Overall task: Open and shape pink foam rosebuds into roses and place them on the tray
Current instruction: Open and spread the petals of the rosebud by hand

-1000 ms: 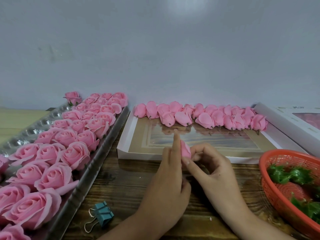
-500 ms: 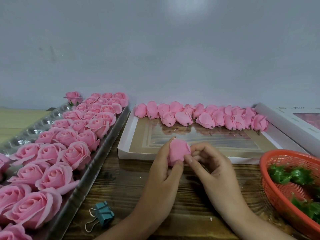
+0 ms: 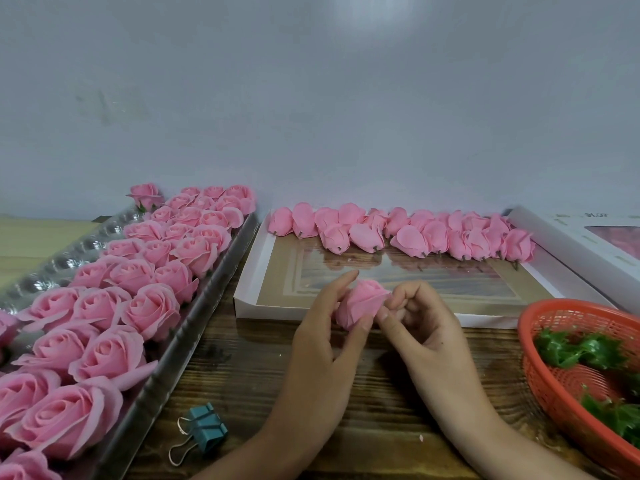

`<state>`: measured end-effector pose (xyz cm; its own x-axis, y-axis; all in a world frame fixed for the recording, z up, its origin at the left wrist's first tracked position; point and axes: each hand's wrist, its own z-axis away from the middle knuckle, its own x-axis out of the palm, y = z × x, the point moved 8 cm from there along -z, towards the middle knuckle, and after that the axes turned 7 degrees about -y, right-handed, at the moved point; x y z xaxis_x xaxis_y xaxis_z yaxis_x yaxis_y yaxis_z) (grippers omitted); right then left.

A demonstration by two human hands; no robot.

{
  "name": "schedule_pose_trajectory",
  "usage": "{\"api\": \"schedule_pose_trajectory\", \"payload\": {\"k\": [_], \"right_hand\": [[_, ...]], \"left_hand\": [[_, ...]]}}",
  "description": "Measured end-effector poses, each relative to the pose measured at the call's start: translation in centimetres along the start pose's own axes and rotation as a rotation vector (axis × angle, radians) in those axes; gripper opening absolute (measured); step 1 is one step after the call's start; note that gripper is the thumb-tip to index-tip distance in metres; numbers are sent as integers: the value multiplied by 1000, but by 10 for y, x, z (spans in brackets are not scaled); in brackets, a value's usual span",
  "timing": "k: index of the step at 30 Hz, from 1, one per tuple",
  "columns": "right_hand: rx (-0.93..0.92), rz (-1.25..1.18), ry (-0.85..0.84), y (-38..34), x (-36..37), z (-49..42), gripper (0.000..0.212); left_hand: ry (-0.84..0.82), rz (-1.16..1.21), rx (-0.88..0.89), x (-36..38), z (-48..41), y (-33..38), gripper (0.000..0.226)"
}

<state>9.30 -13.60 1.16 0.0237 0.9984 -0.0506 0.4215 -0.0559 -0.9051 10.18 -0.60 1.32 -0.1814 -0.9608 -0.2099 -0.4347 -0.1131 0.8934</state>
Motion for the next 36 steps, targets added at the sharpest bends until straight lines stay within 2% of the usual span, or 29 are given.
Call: {"api": "schedule_pose_trajectory", "payload": {"k": [4,9,11,16,20,22,26,30,34,36], "right_hand": [[46,-87,-35,2,5,1,11],[70,-136,-74,5,11,1,19],[79,-142,-67,6,11,0,27],[103,-165,-48,10,7,-3,30],[115,-220,-16,12,4,-2,32],[107,-197,-34,11,5,-2,33],[92,-122,-51,9,6,-2,35],[119,-110,-46,9,7,-1,30],[110,-69,-74,9,9,-2,28],[105,-43,-61,9,7,-2,28]], "left_hand": [[52,-14,25,-6,1,2,36],[132,-42,10,-15,3,0,34],[126,-40,10,-14,2,0,31],[73,0,29,-9,1,4,22],[59,122,-7,-10,2,1,11],[64,95,-12,-10,1,1,9],[63,68,13,-10,1,3,13],[89,42,70,-12,1,9,30],[69,19,98,-10,1,11,28],[67,-19,75,-9,1,7,35]]}}
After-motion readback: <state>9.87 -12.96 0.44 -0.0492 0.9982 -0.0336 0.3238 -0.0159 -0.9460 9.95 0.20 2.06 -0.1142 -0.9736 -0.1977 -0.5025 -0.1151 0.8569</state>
